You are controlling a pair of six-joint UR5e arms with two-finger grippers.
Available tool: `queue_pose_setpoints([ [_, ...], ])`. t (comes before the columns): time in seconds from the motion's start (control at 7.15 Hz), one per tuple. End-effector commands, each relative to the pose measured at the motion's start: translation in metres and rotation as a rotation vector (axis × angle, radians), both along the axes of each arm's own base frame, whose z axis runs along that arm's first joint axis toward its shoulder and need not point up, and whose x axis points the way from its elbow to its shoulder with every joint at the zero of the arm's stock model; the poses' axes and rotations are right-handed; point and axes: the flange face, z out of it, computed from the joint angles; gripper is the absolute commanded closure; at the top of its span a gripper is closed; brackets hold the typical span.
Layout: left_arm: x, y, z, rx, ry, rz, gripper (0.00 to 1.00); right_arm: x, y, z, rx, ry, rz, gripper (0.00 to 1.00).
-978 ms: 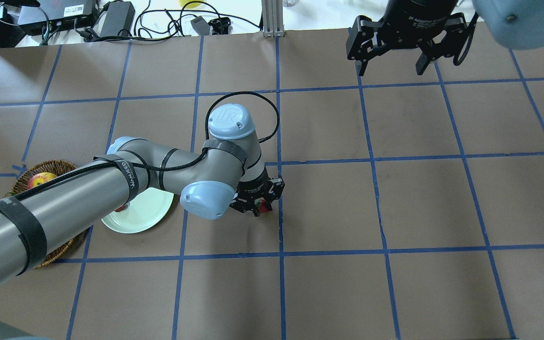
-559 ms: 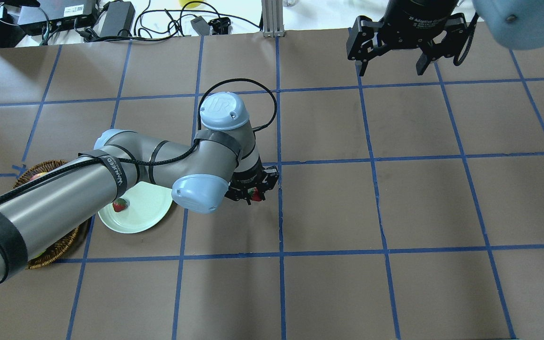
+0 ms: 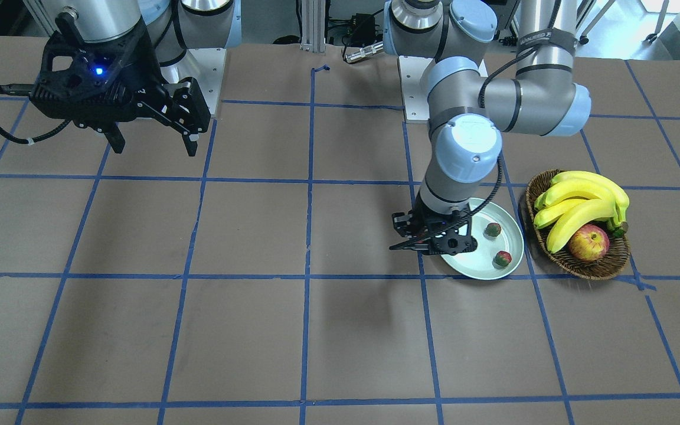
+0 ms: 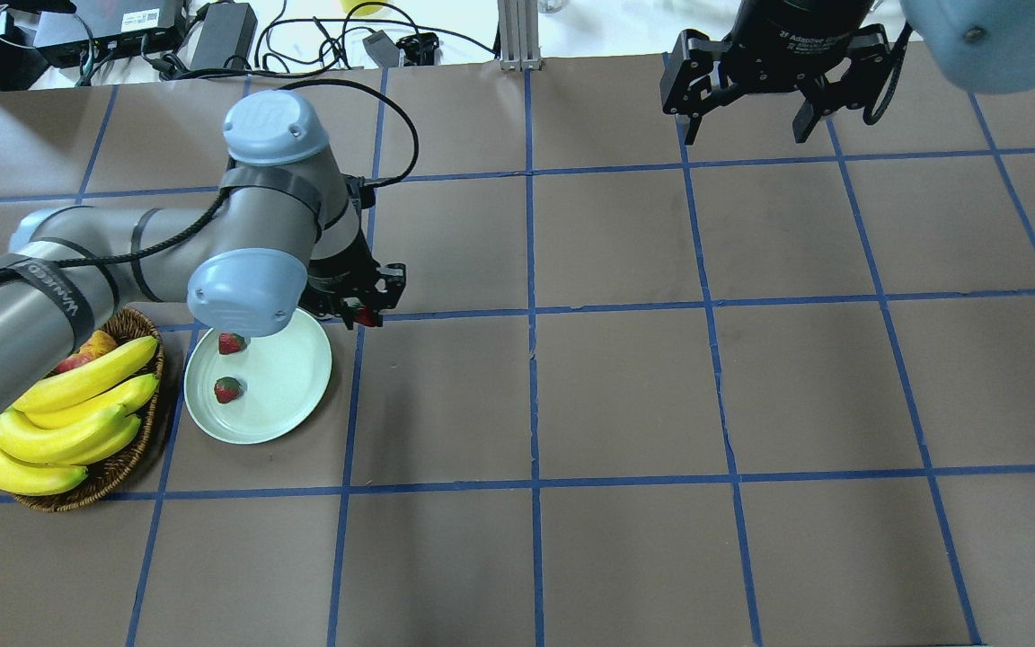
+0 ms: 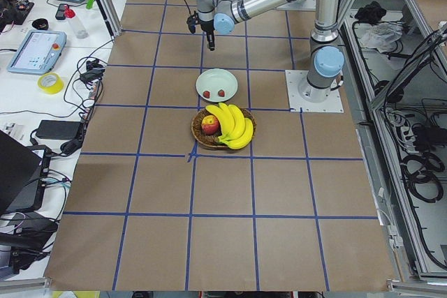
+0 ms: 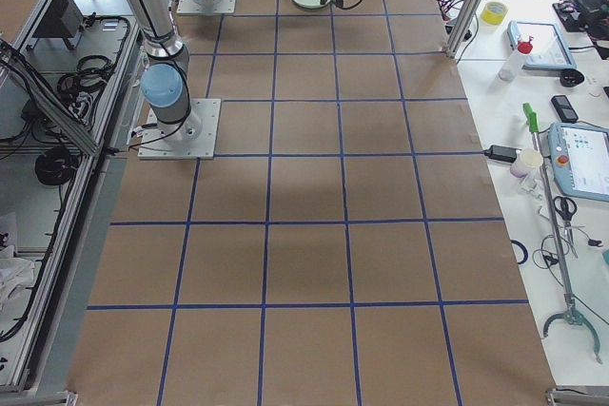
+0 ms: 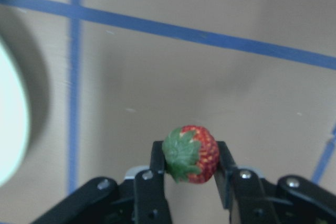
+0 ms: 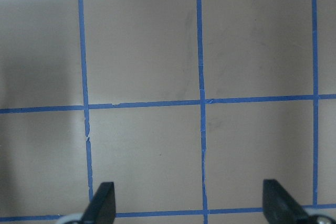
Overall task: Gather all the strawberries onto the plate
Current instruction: 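Carry the strawberry onto the plate and open the left gripper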
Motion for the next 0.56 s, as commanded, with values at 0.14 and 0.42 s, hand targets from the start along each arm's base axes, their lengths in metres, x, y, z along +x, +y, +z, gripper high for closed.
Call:
queue_pose_setpoints([
  [0.14,0.141,0.012,-0.026,0.092,0.031,-0.136,1.0,0.0,0.0,-0.001,0.002,0.001,0.003,0.0],
  [0.42,0.16,0.021,-0.054,0.101,0.042,-0.126,1.0,0.0,0.0,-0.001,0.002,0.002,0.005,0.0],
])
